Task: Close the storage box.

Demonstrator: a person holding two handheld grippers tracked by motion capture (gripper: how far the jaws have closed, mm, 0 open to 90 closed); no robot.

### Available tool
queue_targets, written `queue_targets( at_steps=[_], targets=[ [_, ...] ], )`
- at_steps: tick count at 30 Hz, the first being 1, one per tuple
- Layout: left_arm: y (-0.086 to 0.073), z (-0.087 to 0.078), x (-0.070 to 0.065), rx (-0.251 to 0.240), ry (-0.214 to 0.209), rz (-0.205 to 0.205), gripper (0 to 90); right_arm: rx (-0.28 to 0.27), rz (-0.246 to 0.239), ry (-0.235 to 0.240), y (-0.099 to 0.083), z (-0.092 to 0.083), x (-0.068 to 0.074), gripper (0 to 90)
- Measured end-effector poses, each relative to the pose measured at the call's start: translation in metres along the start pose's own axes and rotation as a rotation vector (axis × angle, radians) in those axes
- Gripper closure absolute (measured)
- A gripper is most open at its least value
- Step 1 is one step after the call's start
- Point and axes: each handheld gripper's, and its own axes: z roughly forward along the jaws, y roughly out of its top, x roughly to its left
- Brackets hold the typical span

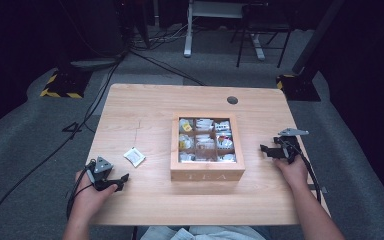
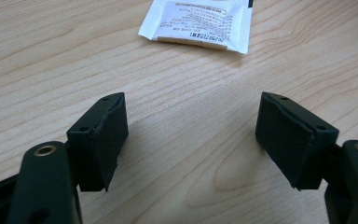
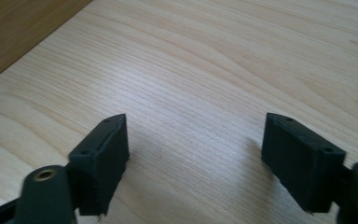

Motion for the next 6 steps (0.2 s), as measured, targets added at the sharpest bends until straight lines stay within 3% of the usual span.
queue_targets(
  at_steps=[2,6],
  targets=[
    [0.0000,0.0000,0.0000,0.000,0.000,0.000,26.0,0.009,0.015,-0.018,-0.0001,0.0006,-0.0001,15.6],
    [0.0002,-0.0002,0.0002,0.002,-0.001,0.001,26.0,0.015,0.022,-0.025,-0.0009,-0.0003,0.0029,14.9]
  ],
)
